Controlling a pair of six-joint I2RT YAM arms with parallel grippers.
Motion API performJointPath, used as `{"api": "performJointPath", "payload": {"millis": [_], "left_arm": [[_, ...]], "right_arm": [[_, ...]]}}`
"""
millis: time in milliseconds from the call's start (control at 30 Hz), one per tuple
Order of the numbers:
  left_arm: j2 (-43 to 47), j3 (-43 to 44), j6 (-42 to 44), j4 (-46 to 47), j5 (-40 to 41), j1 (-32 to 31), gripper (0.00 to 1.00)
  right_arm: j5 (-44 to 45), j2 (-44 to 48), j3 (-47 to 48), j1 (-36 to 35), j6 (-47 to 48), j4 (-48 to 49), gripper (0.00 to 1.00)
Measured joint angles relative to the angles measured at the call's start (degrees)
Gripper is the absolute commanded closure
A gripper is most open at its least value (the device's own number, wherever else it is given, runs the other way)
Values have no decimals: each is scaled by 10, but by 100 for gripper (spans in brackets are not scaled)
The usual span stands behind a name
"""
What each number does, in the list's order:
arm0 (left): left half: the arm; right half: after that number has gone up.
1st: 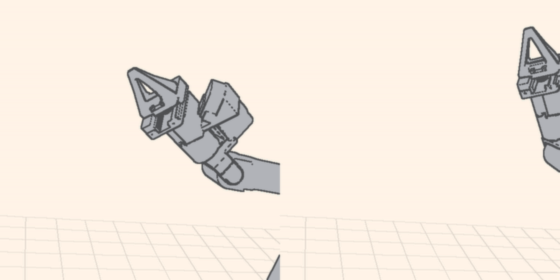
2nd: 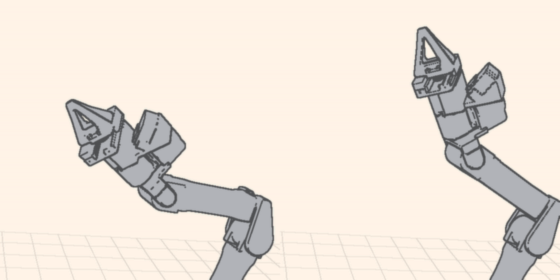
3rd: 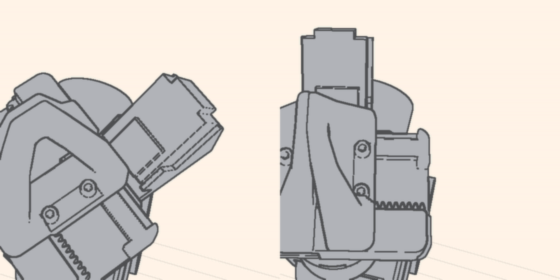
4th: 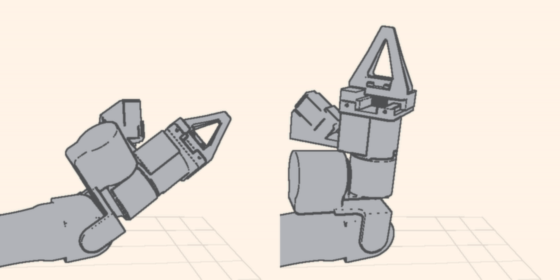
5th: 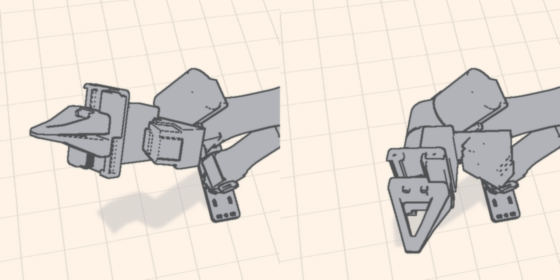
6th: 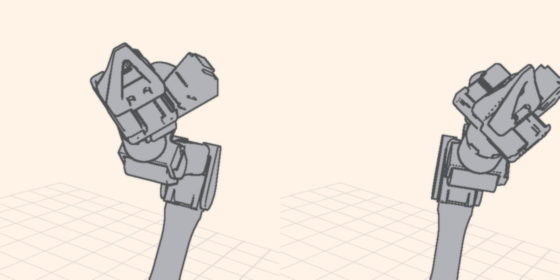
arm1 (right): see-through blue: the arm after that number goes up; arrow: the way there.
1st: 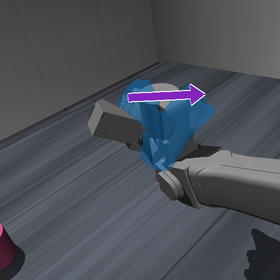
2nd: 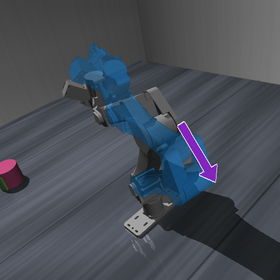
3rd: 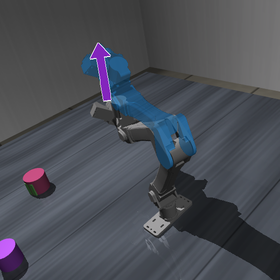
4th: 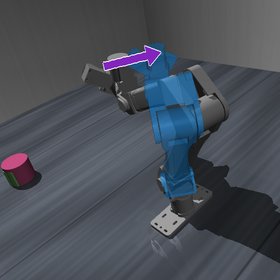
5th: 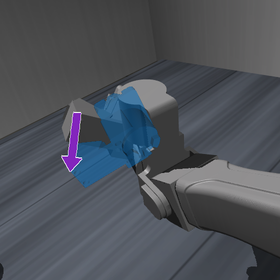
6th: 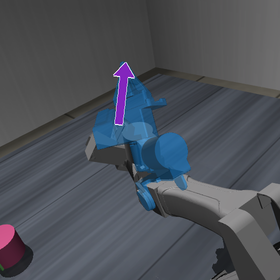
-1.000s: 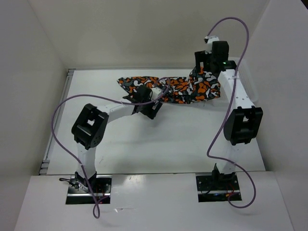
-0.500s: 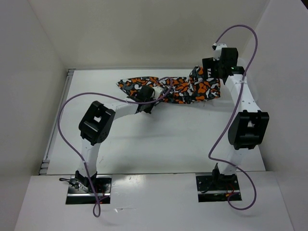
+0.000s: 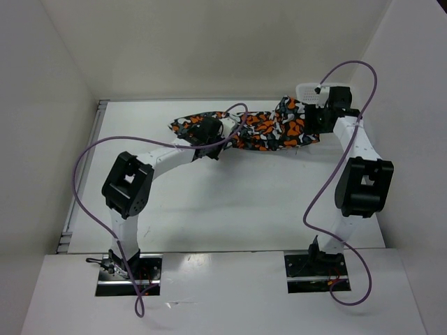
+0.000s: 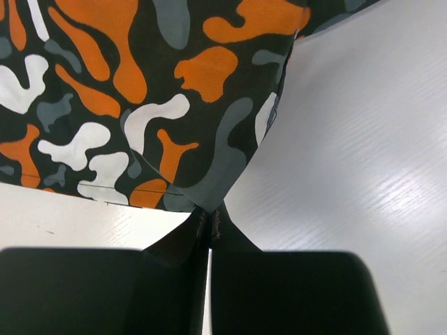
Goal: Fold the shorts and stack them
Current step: Move the shorts to the center of the board
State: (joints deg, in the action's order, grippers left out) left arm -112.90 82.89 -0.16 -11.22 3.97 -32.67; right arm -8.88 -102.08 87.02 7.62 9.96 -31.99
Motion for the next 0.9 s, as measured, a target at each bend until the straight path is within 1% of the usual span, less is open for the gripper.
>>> {"api": "performJointPath", "payload": {"millis": [100,133,233,267,433,633,767,900], "left_arm": [[5,1,0,0,0,-2,100],[5,1,0,-1,3,-3,100],[5,1,0,-2,9,-3,100],[5,1,0,-2,14,-3,100],[5,13,0,-2,43,-3,100],[15,69,0,-1,83,-3,100],[70,73,0,-29,93,-1,100],[176,50,0,-51,92,2,100]], "right_arm": [[-11,0,-2,-1,-2,-3,61],[-9,0,-2,-1,-1,-3,75],[5,0,-4,-1,5,-2,90],[10,0,-4,-1,8,-2,90],[25,15,3,-1,16,-3,99],[27,65,90,-16,42,3,100],[-18,118,147,-64,76,11,100],[-88,146,217,-106,78,7,100]]}}
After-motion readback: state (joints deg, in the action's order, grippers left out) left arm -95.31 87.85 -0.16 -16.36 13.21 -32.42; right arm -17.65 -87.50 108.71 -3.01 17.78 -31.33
